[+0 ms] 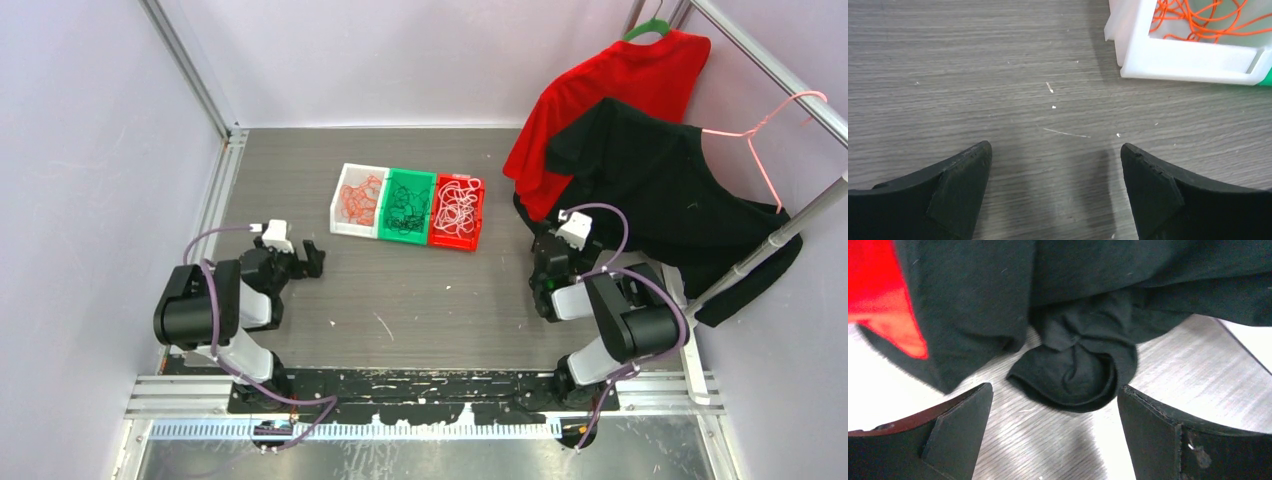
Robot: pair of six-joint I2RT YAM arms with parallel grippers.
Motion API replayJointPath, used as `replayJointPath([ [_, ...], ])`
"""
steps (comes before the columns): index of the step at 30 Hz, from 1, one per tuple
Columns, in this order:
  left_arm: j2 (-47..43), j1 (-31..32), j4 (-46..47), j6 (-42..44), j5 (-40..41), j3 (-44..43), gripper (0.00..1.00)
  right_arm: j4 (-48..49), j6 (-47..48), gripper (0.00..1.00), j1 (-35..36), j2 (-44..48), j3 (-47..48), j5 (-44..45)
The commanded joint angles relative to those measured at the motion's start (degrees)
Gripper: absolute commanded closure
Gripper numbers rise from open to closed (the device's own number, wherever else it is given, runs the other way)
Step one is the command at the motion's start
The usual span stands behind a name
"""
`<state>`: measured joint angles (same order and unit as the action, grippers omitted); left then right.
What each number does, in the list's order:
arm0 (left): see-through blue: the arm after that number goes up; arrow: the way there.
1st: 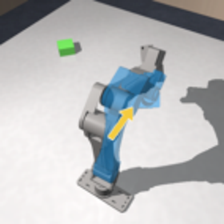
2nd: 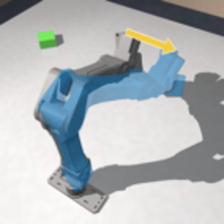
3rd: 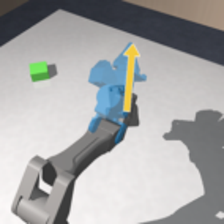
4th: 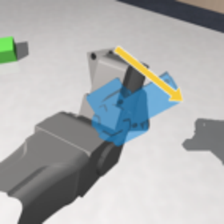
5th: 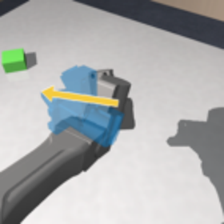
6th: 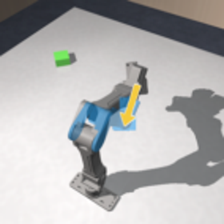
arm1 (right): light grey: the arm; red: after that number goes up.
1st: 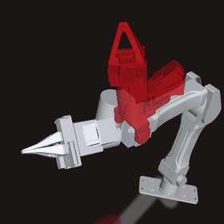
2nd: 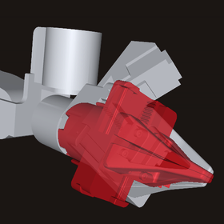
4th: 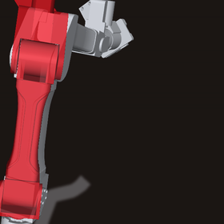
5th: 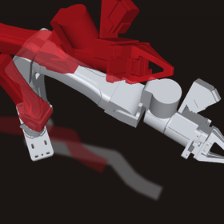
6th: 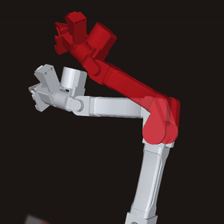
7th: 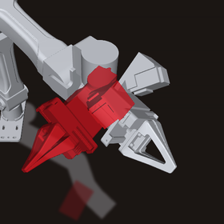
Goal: Untangle the cables
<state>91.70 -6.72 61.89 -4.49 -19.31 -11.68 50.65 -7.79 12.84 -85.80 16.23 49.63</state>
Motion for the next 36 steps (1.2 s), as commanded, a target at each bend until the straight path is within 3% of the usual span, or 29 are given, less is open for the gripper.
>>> replayJointPath([
  [1, -2.4, 1.0, 6.6, 0.7, 2.5, -1.5, 0.01, 16.3, 3.5, 0.0, -2.3, -0.8, -3.1, -12.9],
  [2, -1.8, 1.1, 3.7, 0.7, 2.7, -3.5, 0.0, 19.0, 2.5, 0.0, -4.5, -3.1, -4.9, -18.3],
  [4, -1.6, 2.4, -2.2, 0.8, 5.1, -7.2, 0.01, 26.2, 5.6, 0.0, -4.2, -6.8, -4.5, -18.6],
  [6, -3.5, 5.2, -9.8, 4.1, 6.9, -9.2, 0.01, 13.6, 2.5, 0.0, -5.9, -3.5, -0.4, -20.4],
  [10, -3.0, 5.3, -7.6, 3.6, 8.5, -8.6, 0.01, 4.1, -1.7, 0.0, -10.0, -2.8, 3.2, -23.0],
  [36, -2.8, 5.4, -8.0, 2.6, 11.3, -9.0, 0.01, 4.0, -2.0, 0.0, -11.0, -2.8, 3.2, -24.9],
])
